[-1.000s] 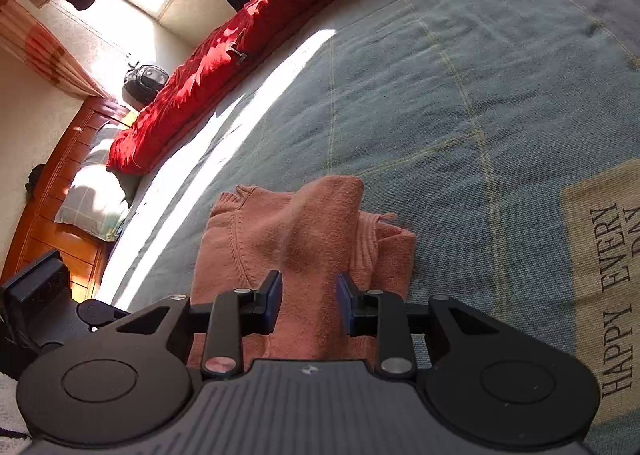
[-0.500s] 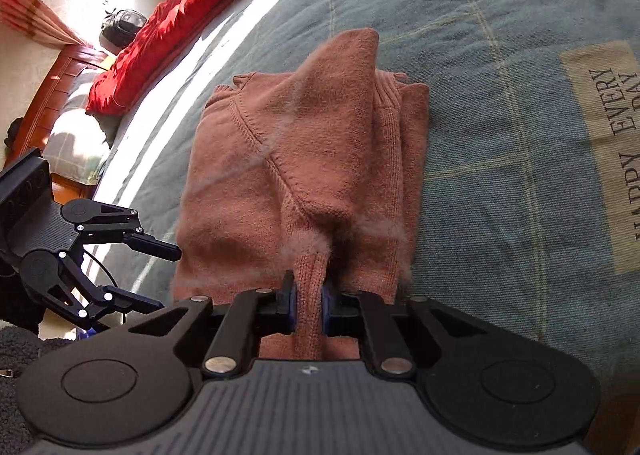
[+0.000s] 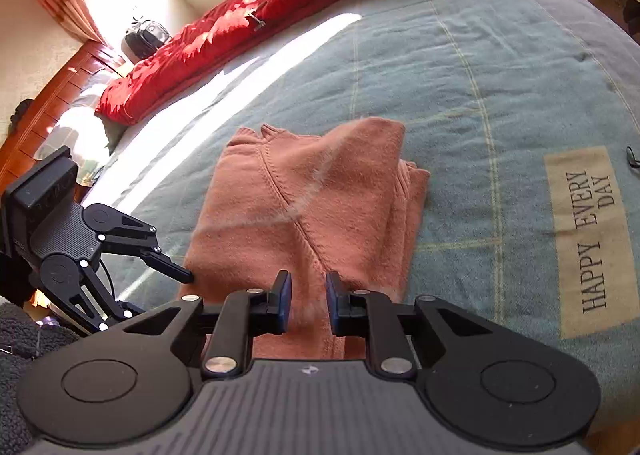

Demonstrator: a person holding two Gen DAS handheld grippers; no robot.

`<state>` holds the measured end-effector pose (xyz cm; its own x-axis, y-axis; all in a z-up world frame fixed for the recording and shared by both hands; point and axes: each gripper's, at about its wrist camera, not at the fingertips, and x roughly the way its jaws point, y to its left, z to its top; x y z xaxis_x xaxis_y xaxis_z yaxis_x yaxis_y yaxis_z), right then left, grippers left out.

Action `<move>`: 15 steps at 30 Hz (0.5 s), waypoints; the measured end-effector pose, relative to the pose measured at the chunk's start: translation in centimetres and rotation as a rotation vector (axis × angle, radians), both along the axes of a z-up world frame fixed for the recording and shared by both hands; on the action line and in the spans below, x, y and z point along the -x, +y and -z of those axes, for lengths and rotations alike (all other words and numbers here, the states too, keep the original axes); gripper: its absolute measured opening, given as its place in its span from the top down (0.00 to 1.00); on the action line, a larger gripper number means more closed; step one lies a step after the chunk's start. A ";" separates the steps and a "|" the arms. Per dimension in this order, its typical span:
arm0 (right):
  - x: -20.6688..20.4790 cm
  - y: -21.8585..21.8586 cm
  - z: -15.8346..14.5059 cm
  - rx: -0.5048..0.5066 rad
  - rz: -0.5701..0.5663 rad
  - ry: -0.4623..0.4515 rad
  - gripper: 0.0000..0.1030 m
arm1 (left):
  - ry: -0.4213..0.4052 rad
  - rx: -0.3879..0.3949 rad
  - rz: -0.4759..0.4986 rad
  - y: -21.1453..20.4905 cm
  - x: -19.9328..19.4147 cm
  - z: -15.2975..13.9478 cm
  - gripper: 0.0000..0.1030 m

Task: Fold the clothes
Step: 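Lift both open grippers away from the folded salmon sweater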

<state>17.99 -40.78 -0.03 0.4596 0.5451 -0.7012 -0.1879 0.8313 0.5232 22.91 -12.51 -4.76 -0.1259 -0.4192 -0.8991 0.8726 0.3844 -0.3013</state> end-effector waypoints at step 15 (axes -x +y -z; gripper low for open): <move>-3.0 4.6 0.8 0.195 -0.193 -0.079 0.74 | -0.098 0.067 -0.042 0.1 -1.7 -2.0 0.40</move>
